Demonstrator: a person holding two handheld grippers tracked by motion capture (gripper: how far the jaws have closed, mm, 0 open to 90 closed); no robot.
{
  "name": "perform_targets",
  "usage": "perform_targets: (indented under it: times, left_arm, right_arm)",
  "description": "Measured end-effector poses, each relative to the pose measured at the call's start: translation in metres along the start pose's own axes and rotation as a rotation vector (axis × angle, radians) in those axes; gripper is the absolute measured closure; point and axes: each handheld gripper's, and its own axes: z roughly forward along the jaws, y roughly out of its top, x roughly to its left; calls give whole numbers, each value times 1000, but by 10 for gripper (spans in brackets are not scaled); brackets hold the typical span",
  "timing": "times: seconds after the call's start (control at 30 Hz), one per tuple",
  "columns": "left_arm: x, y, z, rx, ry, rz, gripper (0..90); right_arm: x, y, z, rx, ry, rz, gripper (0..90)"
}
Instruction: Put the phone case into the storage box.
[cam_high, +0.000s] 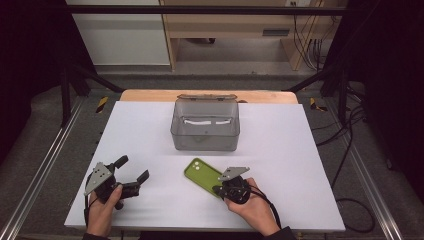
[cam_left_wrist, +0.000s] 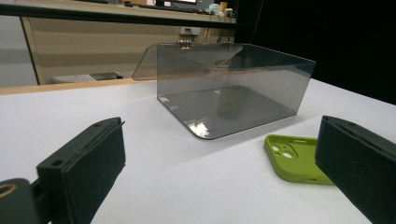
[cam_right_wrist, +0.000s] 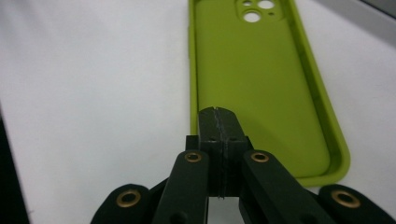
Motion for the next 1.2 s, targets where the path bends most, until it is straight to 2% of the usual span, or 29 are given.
perform_targets:
  times: [0.1, 0.13, 0.37, 0.67, 0.77, 0.83, 0.87, 0.9, 0.93, 1.03, 1.07, 1.1, 1.13, 1.17, 1.2]
  left_arm:
    - [0, 0, 0, 1, -1, 1, 16]
    - [-1, 0, 0, -2, -1, -2, 16]
    - [-1, 0, 1, -3, -3, -3, 16]
    - [-1, 0, 1, -2, -6, -2, 15]
    - [-1, 0, 1, -3, -6, -2, 15]
    - [-1, 0, 1, 1, -8, -2, 15]
    - [-1, 0, 1, 3, -9, -1, 15]
    - [-1, 0, 1, 6, -10, 0, 16]
    - [-2, 0, 2, 7, -10, 1, 16]
    - [-2, 0, 1, 6, -11, 3, 16]
    - [-2, 0, 1, 7, -10, 3, 15]
    - [-2, 0, 1, 7, -8, 2, 15]
    - [-2, 0, 1, 8, -8, 2, 16]
    - [-2, 0, 2, 9, -8, 2, 16]
    - [-2, -1, 2, 10, -9, 1, 16]
  right_arm:
    - [5, 0, 1, 3, 16, -5, 900]
    - [11, 1, 1, 9, 27, -7, 900]
    - [25, 1, 4, 12, 47, -24, 900]
    - [27, -1, 3, -3, 55, -8, 900]
    - [28, -1, 1, -22, 45, -17, 900]
    - [29, 1, -7, -57, 10, -32, 893]
    - [29, 1, -7, -57, 10, -32, 893]
    - [30, 1, -11, -74, -19, -35, 873]
    - [30, 1, -11, -74, -19, -35, 873]
    - [32, 0, -13, -93, -45, -34, 793]
    - [35, 1, -14, -105, -62, -32, 666]
    - [35, 1, -14, -105, -62, -32, 666]
    - [36, 0, -13, -110, -67, -35, 567]
    - [36, 0, -13, -110, -67, -35, 567]
    - [39, 1, -12, -105, -83, -38, 449]
